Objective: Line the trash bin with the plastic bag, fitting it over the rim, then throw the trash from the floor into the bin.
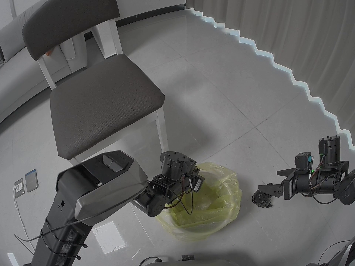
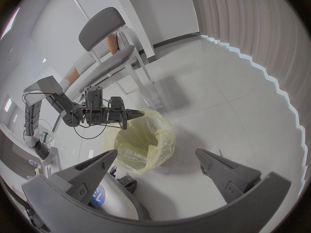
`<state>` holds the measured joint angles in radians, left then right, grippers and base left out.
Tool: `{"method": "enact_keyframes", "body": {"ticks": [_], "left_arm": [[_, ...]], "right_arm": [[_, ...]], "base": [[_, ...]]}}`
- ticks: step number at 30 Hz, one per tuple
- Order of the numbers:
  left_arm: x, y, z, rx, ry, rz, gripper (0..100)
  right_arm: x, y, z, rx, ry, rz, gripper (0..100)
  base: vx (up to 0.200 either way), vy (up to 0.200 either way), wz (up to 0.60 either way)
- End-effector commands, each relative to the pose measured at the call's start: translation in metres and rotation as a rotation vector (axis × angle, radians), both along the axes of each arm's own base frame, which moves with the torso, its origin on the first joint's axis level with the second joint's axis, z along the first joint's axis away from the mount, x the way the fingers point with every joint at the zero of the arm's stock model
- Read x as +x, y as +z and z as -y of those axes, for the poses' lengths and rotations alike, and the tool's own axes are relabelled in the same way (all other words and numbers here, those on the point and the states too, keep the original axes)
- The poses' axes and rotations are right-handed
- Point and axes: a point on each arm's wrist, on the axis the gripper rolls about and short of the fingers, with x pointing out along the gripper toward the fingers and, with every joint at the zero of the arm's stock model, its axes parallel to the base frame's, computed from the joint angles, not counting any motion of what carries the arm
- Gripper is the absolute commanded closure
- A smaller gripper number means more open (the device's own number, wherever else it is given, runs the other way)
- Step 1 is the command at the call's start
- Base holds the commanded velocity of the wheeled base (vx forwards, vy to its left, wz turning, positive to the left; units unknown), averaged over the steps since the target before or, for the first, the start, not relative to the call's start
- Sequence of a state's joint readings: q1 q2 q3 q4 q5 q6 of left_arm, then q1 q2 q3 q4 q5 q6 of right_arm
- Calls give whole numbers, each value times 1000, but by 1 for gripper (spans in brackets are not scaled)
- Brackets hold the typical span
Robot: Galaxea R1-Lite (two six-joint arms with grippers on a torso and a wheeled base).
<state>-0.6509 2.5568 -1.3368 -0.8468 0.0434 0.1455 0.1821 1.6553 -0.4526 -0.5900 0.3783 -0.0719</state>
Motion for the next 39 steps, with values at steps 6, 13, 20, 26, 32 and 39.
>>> {"method": "enact_keyframes", "body": {"ticks": [6,13,20,26,32,39], "left_arm": [[-4,19,1,-83,21,-14,0],[-21,35,-15,-112,49,-62,0],[-26,57,-48,-153,176,-66,0],[-66,65,-100,-67,256,-197,0],[-82,55,-111,-103,305,-319,0],[-86,24,-114,-62,305,-393,0]], "right_arm": [[4,-9,-1,-5,6,-35,0],[13,-27,-6,-14,18,-79,0],[23,-58,-15,-37,39,-156,0],[45,-79,-26,-52,70,-139,0],[64,-97,-41,-67,100,-192,0],[87,-104,-49,-82,97,-216,0]], "base": [[0,0,0],[0,0,0],[0,0,0],[0,0,0],[0,0,0],[0,0,0]]}}
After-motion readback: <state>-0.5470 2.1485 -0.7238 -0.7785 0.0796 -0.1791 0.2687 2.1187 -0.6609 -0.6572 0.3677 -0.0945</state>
